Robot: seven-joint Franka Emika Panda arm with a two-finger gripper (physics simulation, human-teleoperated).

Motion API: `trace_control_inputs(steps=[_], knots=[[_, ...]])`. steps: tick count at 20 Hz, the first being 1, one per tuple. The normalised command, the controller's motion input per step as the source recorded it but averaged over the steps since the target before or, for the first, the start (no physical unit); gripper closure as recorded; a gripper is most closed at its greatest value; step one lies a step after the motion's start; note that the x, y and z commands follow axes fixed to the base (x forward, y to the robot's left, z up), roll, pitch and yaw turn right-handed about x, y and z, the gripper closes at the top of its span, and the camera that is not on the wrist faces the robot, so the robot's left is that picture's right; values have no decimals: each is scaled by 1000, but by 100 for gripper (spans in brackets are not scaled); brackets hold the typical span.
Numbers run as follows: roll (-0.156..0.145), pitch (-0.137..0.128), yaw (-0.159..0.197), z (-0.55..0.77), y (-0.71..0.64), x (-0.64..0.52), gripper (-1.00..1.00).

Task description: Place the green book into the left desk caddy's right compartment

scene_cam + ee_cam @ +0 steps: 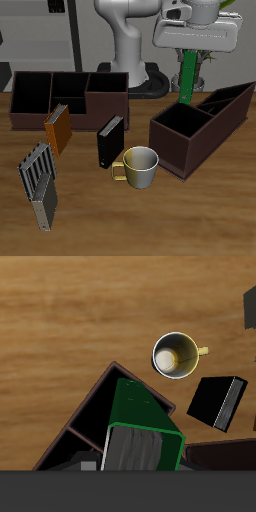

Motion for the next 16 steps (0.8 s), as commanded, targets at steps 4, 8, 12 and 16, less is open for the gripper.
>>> trace_control_inputs(steps=[4, 8, 12, 16], knots=[[-55, -7, -20, -46, 217, -79, 100], [6, 0, -6, 5, 117, -51, 100], [4, -11, 4, 25, 158, -112, 100], [-4, 4, -4, 35, -14, -12, 100]])
